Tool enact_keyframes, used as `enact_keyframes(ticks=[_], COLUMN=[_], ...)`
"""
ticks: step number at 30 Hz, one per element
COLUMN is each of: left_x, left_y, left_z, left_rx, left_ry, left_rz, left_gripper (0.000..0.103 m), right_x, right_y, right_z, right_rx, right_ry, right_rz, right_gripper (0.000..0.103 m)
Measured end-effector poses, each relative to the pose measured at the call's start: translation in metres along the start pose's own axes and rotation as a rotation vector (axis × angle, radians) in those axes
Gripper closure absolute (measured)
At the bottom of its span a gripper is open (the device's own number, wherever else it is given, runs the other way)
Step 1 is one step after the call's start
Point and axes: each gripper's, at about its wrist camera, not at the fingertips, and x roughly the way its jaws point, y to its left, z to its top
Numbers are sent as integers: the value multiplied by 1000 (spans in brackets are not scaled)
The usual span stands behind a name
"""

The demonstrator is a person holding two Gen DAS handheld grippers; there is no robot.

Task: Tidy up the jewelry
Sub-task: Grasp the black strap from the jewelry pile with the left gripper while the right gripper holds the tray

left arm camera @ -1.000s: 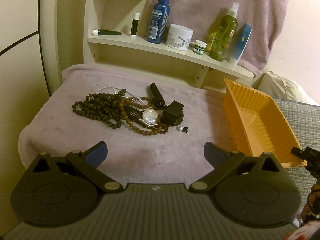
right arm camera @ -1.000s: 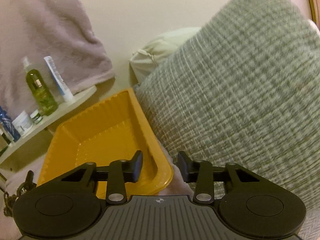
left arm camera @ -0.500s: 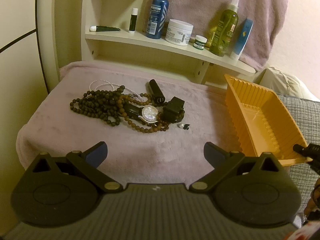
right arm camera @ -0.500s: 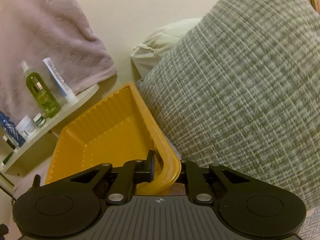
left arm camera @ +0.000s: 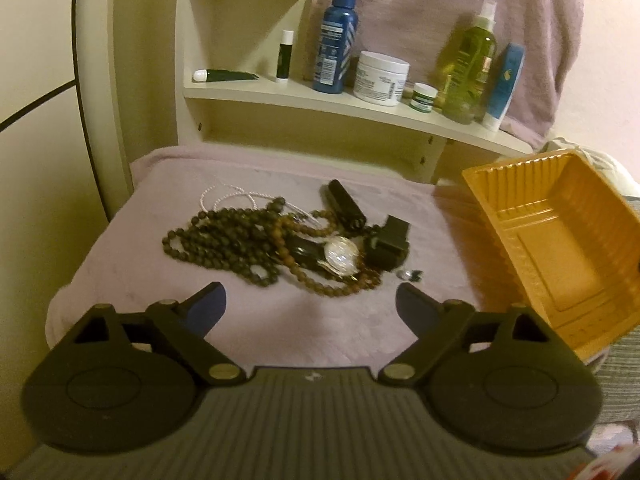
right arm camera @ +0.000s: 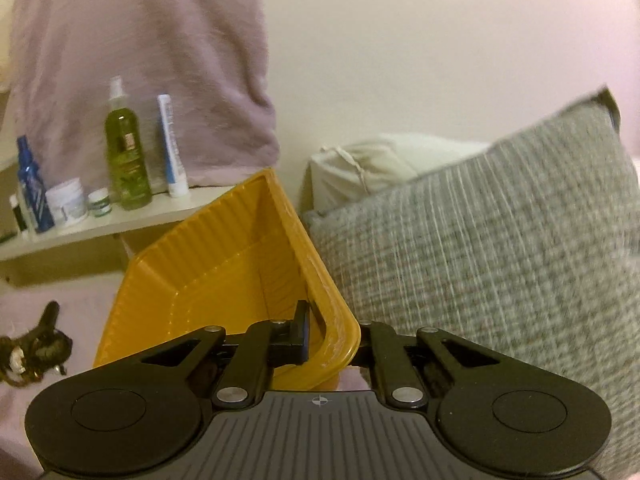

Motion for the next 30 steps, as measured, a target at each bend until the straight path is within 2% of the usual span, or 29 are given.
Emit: enact_keyframes(ticks=[3, 6, 7, 10, 11, 14, 16, 18, 20, 24, 30], left_x=[10, 20, 24, 34, 36, 41, 31, 27, 29, 39, 60], left_y=[6, 7, 7, 6, 6, 1, -8, -19, -26, -43, -59], left_z=[6, 12, 13, 17, 18, 20, 22, 24, 26, 27, 25], left_rx=[6, 14, 15, 25, 26, 55, 113, 160, 190, 257, 330], left_ry=[-7, -9, -7, 3, 7, 23, -37, -56, -54, -45, -13], left_rz=[-2, -2, -5, -3, -6, 13, 11, -26, -89, -143, -137], left_gripper=[24, 39, 47, 54, 62, 73, 73, 73, 72, 72, 72], right_x=[-2, -2, -1, 1, 0, -1, -1, -1, -1, -1, 0], right_y=[9, 12, 12, 13, 12, 14, 15, 14, 13, 12, 12], right_z=[0, 0, 0, 2, 2, 3, 3, 3, 4, 4, 4], right_rx=[-42, -58, -61, -66, -67, -75, -79, -82, -85, -85, -87], right_ry=[-9, -12, -12, -9, -9, -9, -10, -9, -10, -11, -10], right_rz=[-12, -20, -21, -25, -25, -27, -27, -26, -23, -18, -17], right_gripper=[93, 93, 93, 93, 93, 93, 93, 93, 93, 93, 93])
